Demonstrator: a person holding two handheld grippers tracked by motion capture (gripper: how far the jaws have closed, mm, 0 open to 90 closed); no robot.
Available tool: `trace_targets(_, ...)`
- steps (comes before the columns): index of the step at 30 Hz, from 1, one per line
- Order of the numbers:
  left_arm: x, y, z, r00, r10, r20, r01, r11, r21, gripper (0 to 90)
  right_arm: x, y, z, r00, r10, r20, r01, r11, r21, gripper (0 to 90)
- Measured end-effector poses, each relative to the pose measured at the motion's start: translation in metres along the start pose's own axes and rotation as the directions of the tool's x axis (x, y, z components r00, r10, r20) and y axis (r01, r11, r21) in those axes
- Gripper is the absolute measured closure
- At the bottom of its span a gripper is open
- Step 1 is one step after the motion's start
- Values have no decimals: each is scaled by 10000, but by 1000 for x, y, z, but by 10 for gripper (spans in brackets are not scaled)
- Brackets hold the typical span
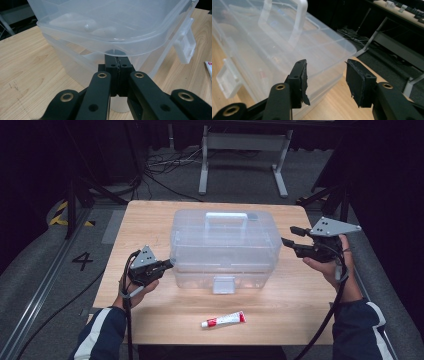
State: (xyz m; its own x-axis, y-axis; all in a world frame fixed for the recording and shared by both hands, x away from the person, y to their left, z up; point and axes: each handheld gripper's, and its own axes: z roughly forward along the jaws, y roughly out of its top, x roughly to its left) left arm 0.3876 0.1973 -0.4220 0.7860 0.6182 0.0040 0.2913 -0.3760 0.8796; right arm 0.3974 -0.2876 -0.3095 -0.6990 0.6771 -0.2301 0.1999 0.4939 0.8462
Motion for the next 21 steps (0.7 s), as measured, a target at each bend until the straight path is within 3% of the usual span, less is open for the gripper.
trace_targets(10,-1,0,0,10000,37,-44,-37,10000,29,900,8,-31,-2,9998,-80,-155,85,9992,379,457)
trace_targets(21,-1,0,1,10000,37,-11,-37,10000,12,900,14,-62,21,9992,58,-386,0,9891,1476,418)
